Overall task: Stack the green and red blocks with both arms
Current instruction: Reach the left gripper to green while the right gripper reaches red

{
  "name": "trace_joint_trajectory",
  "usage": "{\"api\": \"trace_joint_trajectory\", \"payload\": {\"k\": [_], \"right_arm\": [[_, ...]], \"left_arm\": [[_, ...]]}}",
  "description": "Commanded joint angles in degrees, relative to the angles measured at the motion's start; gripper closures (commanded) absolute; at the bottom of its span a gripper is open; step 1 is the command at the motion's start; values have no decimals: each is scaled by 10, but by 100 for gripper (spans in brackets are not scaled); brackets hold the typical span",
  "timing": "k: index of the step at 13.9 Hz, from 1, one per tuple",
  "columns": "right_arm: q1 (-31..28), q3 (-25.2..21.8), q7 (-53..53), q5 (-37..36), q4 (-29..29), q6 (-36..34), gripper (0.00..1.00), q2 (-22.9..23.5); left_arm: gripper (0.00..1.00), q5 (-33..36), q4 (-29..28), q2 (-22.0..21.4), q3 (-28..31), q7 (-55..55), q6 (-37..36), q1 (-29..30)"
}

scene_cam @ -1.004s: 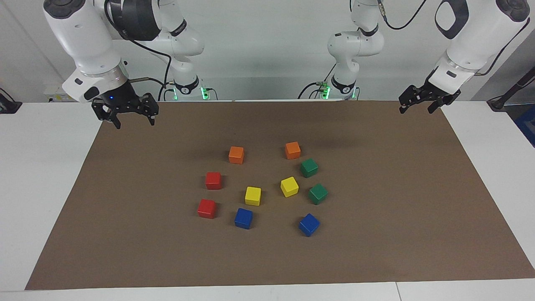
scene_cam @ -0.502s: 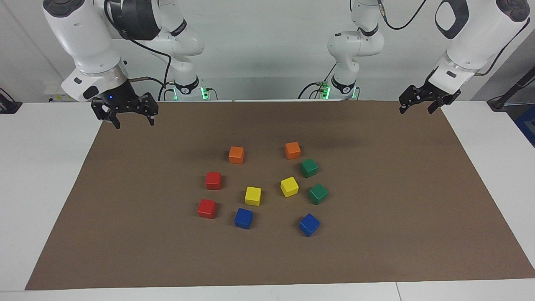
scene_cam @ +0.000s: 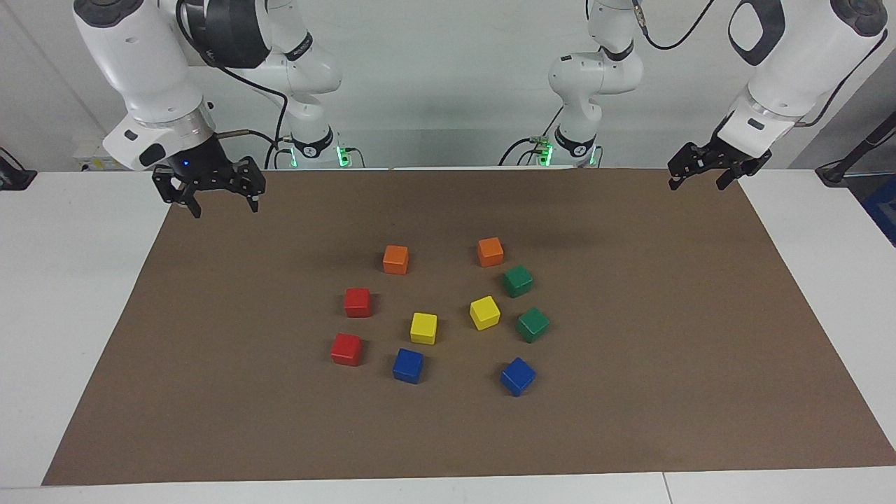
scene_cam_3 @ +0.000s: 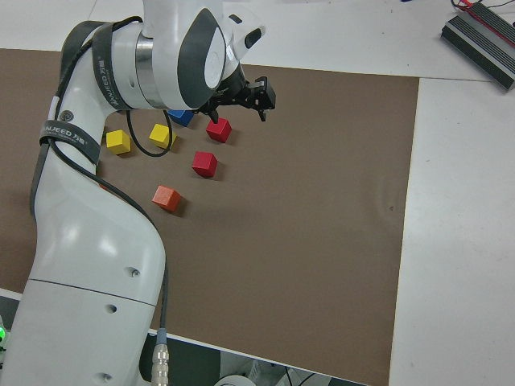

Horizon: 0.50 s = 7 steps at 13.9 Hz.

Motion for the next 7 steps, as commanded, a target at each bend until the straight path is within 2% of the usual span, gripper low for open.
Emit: {"api": "trace_joint_trajectory", "payload": {"k": [1,4,7], "right_arm": [[27,8,74,-4,-39,37,0,-11],[70,8,203,0,-78,128,0,38],[101,8,297,15,-85,194,0,94]], "left_arm": [[0,-7,-4,-8,4,3,2,-2],[0,-7,-4,-8,4,3,2,-2],[0,-7,-5,-15,4,-14,-2,-4]]}}
